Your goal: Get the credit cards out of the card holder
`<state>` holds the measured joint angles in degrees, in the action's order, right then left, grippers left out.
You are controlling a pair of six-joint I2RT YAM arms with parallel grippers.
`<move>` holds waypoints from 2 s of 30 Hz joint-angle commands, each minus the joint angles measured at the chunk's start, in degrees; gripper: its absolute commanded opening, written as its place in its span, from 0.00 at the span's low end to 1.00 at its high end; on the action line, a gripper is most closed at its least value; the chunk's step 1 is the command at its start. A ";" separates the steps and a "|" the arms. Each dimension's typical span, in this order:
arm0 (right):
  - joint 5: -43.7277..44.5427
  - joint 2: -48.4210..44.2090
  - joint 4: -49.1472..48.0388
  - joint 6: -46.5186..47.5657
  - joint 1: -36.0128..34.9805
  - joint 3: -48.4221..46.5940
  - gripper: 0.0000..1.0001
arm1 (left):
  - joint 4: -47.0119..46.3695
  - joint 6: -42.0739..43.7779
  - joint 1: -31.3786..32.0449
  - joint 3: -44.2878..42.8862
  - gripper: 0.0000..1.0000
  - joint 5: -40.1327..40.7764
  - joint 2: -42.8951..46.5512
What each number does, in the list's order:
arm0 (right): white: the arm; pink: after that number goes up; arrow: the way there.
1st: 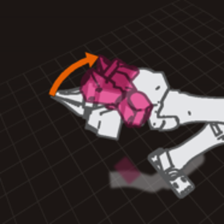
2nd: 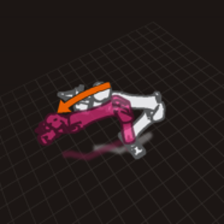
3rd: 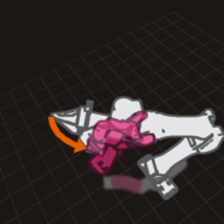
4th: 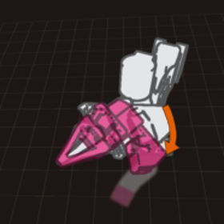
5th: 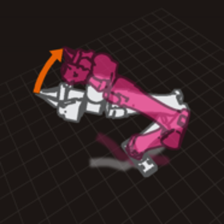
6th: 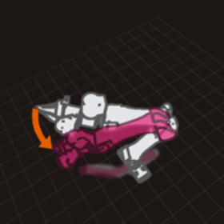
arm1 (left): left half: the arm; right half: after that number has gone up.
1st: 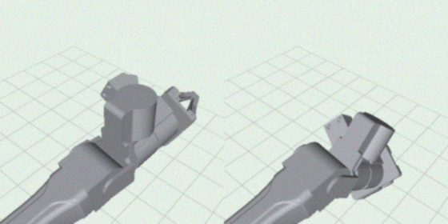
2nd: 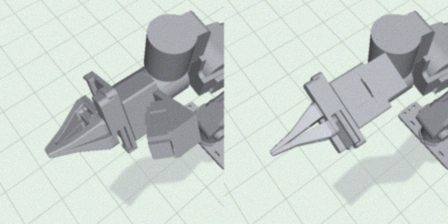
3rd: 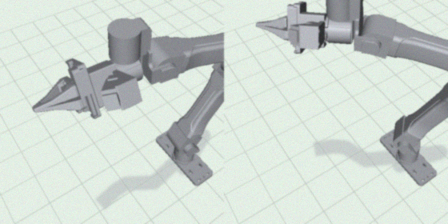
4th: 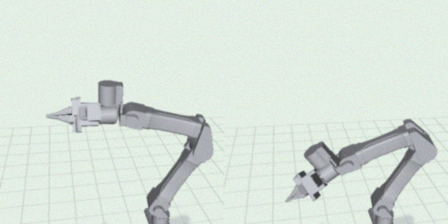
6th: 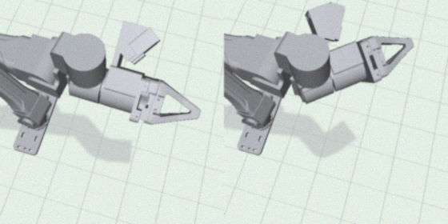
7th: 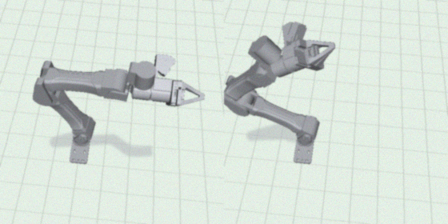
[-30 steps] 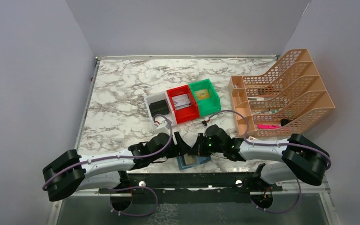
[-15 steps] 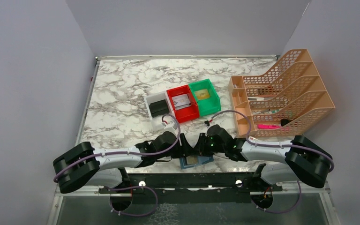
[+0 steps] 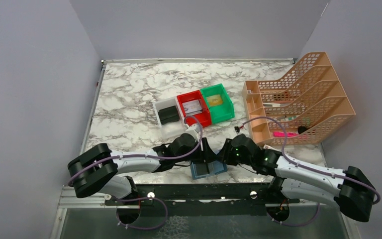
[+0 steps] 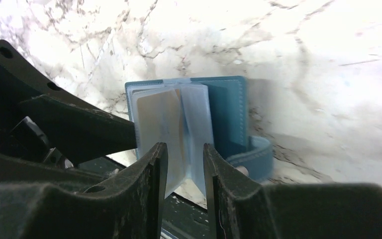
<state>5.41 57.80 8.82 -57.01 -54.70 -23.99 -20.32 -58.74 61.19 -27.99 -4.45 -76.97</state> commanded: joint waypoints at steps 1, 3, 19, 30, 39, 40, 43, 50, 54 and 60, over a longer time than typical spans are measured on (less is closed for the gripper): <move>11.14 -8.18 12.27 -4.06 -0.23 -1.19 0.38 | -2.07 3.11 0.16 -3.54 0.55 -3.87 -4.06; 13.79 -12.05 15.97 -5.62 -0.19 -0.87 0.38 | -2.30 3.23 0.16 -4.93 0.55 -4.64 -6.83; 5.57 -27.09 7.86 -1.60 -0.23 6.80 0.34 | -3.06 3.05 0.15 -4.36 0.62 -3.48 -8.89; -2.32 -11.99 -2.99 3.04 -0.23 3.87 0.27 | 12.44 4.95 0.07 -4.02 0.66 7.94 1.36; 6.42 -1.26 7.11 3.70 -0.23 -2.21 0.27 | 12.57 4.88 0.02 -2.16 0.66 9.34 4.66; 6.65 -0.58 7.63 3.98 -0.23 -2.59 0.27 | 11.68 4.87 0.02 -1.94 0.66 8.84 4.54; 6.45 0.53 7.83 4.36 -0.23 -2.24 0.27 | 9.53 5.06 0.03 -2.04 0.66 7.14 3.50; 4.20 1.71 3.94 4.30 -0.23 0.70 0.25 | 7.53 6.94 0.04 -4.57 0.66 3.15 -1.09; 4.50 3.18 3.79 2.79 -0.23 1.69 0.24 | 6.38 7.07 0.07 -5.52 0.66 0.91 -3.92; 4.56 3.68 3.37 0.85 -0.23 3.59 0.24 | 5.71 6.74 0.04 -5.88 0.66 -0.39 -6.86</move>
<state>9.52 61.10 12.82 -54.59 -54.68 -22.41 -12.32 -52.64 61.21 -32.45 -2.37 -82.32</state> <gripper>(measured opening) 0.241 0.663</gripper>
